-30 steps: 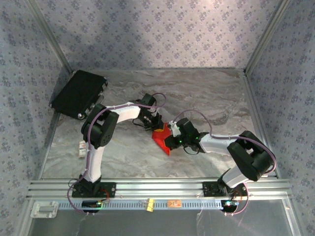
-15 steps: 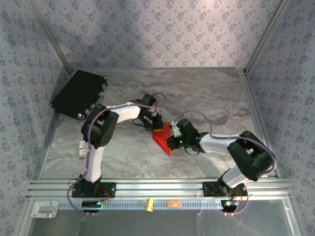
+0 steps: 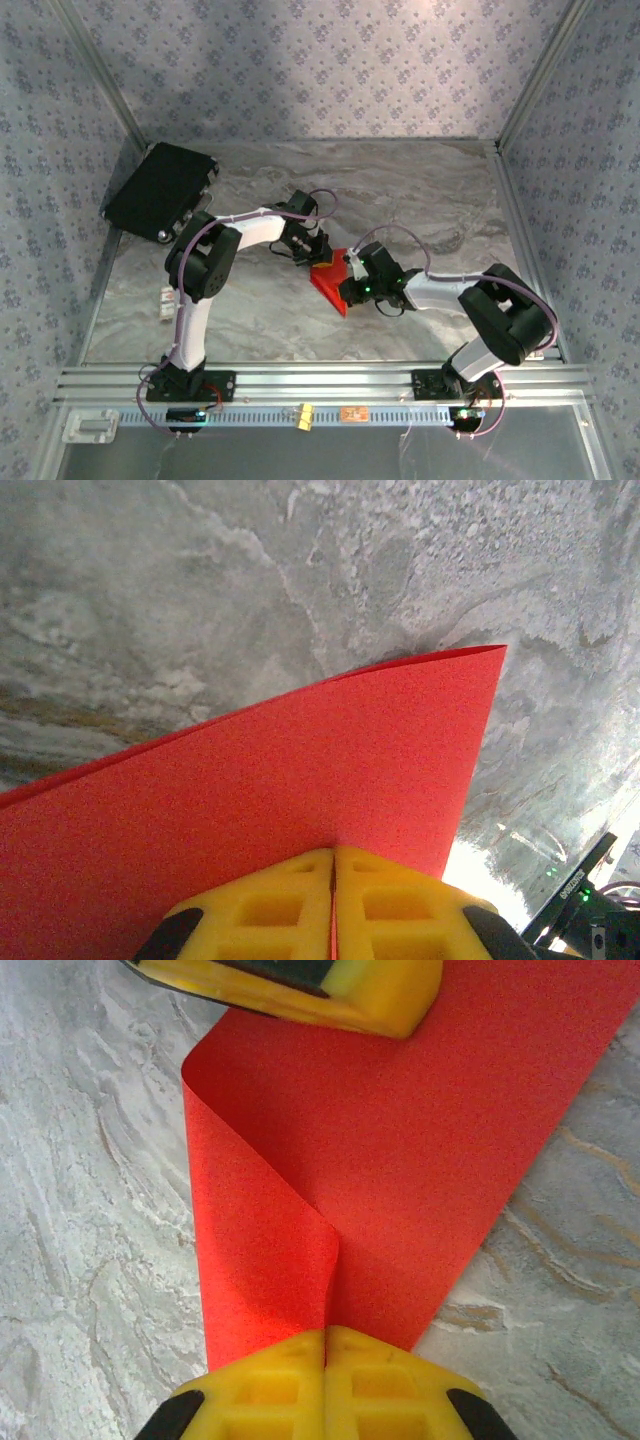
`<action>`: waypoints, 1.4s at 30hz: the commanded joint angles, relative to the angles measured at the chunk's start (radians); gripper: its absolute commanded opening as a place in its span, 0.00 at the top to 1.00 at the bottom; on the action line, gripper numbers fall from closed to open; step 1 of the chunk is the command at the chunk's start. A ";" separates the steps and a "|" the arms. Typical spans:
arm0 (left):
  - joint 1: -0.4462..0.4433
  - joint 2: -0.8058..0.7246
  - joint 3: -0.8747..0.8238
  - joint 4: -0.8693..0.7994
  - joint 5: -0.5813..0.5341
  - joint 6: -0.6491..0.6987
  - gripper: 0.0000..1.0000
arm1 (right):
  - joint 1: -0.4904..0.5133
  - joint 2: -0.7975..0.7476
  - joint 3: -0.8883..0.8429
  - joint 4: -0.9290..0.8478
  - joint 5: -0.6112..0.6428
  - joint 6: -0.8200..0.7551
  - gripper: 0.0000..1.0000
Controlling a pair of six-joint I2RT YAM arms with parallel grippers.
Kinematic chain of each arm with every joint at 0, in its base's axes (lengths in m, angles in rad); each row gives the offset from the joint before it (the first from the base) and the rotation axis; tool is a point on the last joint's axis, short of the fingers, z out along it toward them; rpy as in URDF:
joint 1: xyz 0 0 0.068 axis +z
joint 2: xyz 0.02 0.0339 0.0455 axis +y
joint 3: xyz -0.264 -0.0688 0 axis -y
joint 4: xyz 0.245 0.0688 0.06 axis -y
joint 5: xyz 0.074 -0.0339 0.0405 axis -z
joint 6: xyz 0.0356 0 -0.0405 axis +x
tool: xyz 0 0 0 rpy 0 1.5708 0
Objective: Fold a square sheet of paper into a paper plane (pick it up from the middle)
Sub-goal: Third fold the triangle at the center of the table.
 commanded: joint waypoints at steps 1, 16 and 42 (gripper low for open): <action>-0.008 0.035 -0.002 -0.042 -0.034 0.014 0.91 | -0.005 0.017 0.026 -0.009 0.005 0.006 0.94; -0.009 0.037 -0.005 -0.039 -0.031 0.011 0.91 | -0.009 0.021 0.035 -0.014 0.006 -0.002 0.94; -0.015 0.037 -0.006 -0.032 -0.028 0.006 0.91 | -0.017 0.028 0.031 -0.021 -0.001 -0.006 0.94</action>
